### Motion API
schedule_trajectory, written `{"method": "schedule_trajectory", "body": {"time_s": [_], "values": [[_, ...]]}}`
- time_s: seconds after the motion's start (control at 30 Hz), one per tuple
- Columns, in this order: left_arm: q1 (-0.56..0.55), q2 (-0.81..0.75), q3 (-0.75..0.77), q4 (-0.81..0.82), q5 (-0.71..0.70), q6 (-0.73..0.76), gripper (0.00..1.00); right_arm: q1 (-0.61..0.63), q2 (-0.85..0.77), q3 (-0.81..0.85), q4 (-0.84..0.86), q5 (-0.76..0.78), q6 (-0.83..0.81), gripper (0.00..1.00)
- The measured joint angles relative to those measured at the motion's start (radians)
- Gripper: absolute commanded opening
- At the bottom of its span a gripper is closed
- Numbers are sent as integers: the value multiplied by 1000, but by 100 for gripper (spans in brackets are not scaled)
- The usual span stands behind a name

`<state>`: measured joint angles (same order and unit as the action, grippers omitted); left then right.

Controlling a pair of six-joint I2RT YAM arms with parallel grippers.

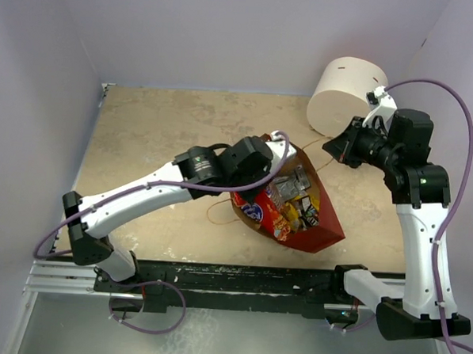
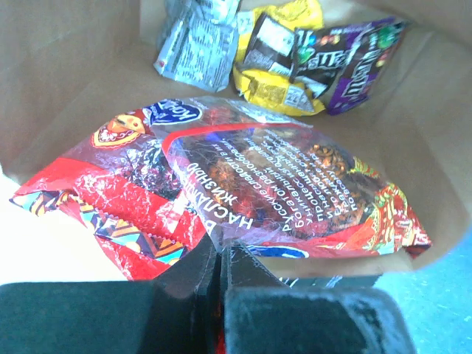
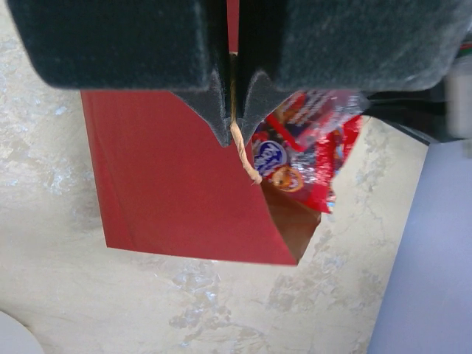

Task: Take the snacks out of the paper bag
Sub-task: Take out the snack from the paper bag, then place the snack at the corner of the board.

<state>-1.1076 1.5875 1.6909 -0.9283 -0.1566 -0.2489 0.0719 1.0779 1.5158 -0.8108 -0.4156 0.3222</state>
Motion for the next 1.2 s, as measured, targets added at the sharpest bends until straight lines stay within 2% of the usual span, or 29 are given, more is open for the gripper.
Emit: {"method": "schedule_trajectory", "body": {"time_s": [0.27, 0.47, 0.6, 0.73, 0.87, 0.97, 1.1, 1.2], "values": [[-1, -105, 186, -74, 11, -24, 0, 0, -24, -38, 0, 61, 16, 0], [-1, -216, 273, -83, -47, -24, 0, 0, -32, -60, 3, 85, 56, 0], [-1, -314, 288, -65, -160, -4, 0, 0, -53, -87, 0, 86, 82, 0], [-1, -398, 287, -20, -370, 64, 0, 0, -79, -97, -2, 90, 107, 0], [0, -438, 229, 103, -649, 204, 0, 0, -97, -97, -2, 100, 124, 0], [13, -450, 119, 263, -812, 353, 0, 0, -101, -97, -2, 115, 130, 0], [97, -426, -34, 452, -878, 498, 0, 0, -103, -97, -1, 135, 132, 0], [237, -344, -63, 497, -841, 495, 0, 0, -105, -97, 0, 140, 131, 0]]}}
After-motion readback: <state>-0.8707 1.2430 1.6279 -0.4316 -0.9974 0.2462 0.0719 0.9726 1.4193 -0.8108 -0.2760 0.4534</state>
